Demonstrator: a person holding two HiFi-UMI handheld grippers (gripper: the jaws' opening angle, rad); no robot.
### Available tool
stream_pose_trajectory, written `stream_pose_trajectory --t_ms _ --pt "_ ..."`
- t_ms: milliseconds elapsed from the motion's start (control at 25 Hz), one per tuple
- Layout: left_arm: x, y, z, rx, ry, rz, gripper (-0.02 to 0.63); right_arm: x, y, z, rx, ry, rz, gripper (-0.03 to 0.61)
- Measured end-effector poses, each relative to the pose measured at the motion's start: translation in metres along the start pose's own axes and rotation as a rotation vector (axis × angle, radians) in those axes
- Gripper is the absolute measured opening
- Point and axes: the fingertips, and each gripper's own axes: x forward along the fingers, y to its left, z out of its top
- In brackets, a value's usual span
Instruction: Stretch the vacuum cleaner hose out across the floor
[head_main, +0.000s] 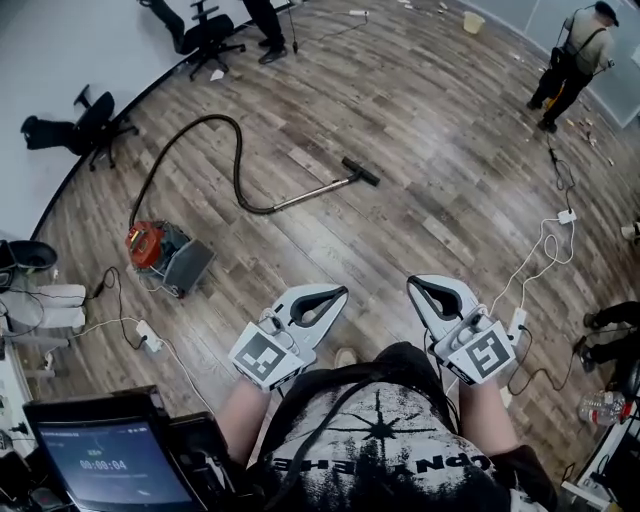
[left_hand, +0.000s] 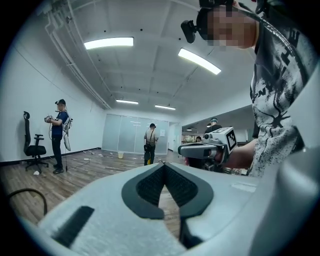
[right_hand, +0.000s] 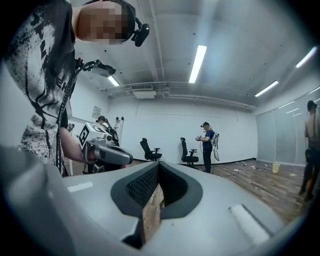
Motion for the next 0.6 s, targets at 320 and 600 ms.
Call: stream_pose_trajectory --t_ms 320,600 --pt "0.051 0.041 0.015 -0.001 -0.01 -0.029 0.0 0.018 -0.068 -0.018 0.098 0.036 -0.027 0.008" --pt "0.103 0.121 0.008 -0.054 0.036 0.101 0.0 0.091 -0.14 -0.023 0.065 0.026 0.131 0.008"
